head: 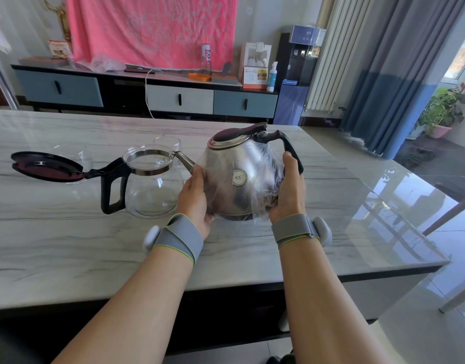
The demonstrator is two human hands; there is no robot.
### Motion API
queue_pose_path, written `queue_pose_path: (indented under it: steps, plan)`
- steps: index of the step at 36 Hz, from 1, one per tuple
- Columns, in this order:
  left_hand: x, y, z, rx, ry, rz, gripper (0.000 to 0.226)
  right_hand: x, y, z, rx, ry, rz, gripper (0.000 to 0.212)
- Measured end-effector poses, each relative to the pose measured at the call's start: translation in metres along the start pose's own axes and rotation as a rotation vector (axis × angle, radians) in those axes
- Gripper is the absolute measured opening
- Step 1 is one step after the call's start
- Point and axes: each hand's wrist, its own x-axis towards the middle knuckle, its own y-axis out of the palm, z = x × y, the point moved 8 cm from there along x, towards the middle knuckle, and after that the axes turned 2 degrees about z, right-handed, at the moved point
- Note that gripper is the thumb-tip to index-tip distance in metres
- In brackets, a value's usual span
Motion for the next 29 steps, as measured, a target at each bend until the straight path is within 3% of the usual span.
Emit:
queue_pose_path:
  steps: [4, 10, 18, 23, 29]
  plan:
    - [0.0004, -0.0006, 0.0001, 0.009, 0.004, -0.004, 0.035, 0.0001, 0.001, 0.0001, -0.01, -0.013, 0.01, 0.054]
    - [0.0017, 0.0004, 0.0004, 0.01, 0.006, 0.003, 0.031, -0.0017, 0.0028, 0.0011, 0.017, -0.018, 0.022, 0.05]
    - [0.0023, -0.002, 0.001, 0.007, 0.006, -0.009, 0.037, 0.001, -0.0004, 0.001, 0.004, -0.024, 0.003, 0.072]
    - [0.0028, -0.0022, 0.0016, 0.005, 0.002, -0.008, 0.04, -0.0031, 0.0013, 0.0015, 0.003, -0.01, 0.005, 0.063]
    - [0.0033, -0.0024, 0.0015, 0.005, 0.004, -0.008, 0.039, -0.0048, 0.0011, 0.0021, 0.003, -0.006, -0.007, 0.072]
